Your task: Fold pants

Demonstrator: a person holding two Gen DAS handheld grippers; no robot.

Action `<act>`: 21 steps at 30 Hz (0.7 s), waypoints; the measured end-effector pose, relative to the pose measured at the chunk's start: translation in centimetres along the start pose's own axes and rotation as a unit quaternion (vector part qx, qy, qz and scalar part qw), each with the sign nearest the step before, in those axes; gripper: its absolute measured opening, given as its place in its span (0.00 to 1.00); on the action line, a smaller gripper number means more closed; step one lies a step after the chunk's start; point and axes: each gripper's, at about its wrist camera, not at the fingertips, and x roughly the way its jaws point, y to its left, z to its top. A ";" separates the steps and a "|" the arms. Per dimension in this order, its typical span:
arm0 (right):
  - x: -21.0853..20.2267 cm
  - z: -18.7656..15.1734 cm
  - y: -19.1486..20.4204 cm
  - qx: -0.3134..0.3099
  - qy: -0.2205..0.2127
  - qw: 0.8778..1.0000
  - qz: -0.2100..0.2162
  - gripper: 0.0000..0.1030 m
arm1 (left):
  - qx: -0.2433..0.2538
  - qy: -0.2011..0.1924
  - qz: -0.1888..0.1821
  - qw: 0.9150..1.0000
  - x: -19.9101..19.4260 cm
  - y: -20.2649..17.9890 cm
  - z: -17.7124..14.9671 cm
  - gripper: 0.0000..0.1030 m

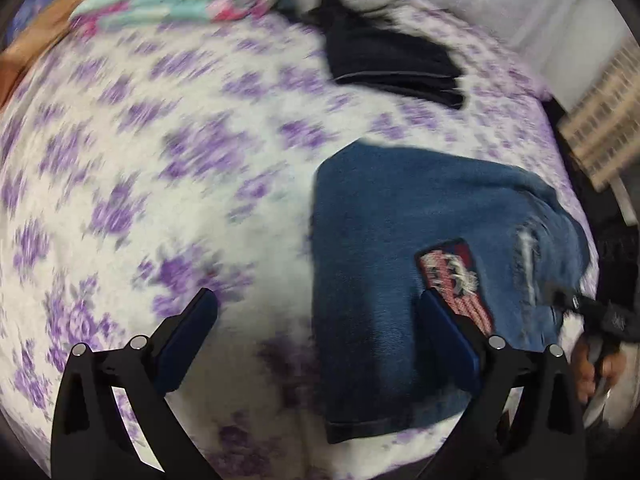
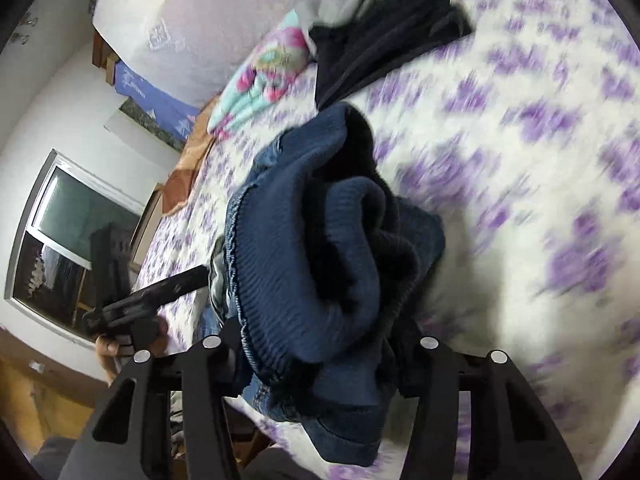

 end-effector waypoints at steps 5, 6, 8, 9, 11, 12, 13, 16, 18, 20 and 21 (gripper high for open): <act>-2.6 1.5 -2.6 -0.028 -0.031 0.997 -0.061 0.56 | 0.058 -0.018 -0.018 0.998 0.3 -4.3 0.8 0.95; -2.3 1.5 -3.3 -0.035 -0.023 0.996 -0.076 0.59 | 0.058 -0.009 -0.018 0.998 1.6 -5.0 1.2 0.95; -1.5 1.1 -4.5 -0.030 -0.011 0.994 -0.109 0.80 | 0.055 0.016 0.005 0.998 4.0 -6.0 1.7 0.96; -2.3 1.0 -4.4 -0.034 -0.019 0.993 -0.112 0.81 | 0.056 0.025 0.016 0.998 5.2 -6.6 1.9 0.96; -4.4 1.1 -3.2 -0.057 -0.047 0.991 -0.110 0.80 | 0.047 0.015 0.031 0.998 5.5 -7.2 2.3 0.96; -6.4 1.2 -1.9 -0.083 -0.092 0.983 -0.134 0.80 | 0.047 0.013 0.038 0.998 5.4 -7.3 2.4 0.96; -7.7 1.2 -0.8 -0.110 -0.123 0.975 -0.152 0.80 | 0.050 0.015 0.044 0.998 5.4 -7.4 2.5 0.96; -8.0 1.9 2.6 -0.179 -0.148 0.961 -0.151 0.80 | 0.047 0.017 0.058 0.997 5.2 -7.9 2.5 0.96; -5.8 3.1 3.8 -0.199 -0.134 0.960 -0.145 0.75 | 0.049 0.016 0.068 0.996 5.1 -8.0 2.5 0.96; -2.9 3.5 4.9 -0.230 -0.114 0.954 -0.155 0.72 | 0.051 0.012 0.076 0.996 4.9 -8.2 2.3 0.96; -2.2 3.8 5.0 -0.234 -0.106 0.954 -0.153 0.71 | 0.050 0.011 0.078 0.996 4.9 -8.1 2.3 0.96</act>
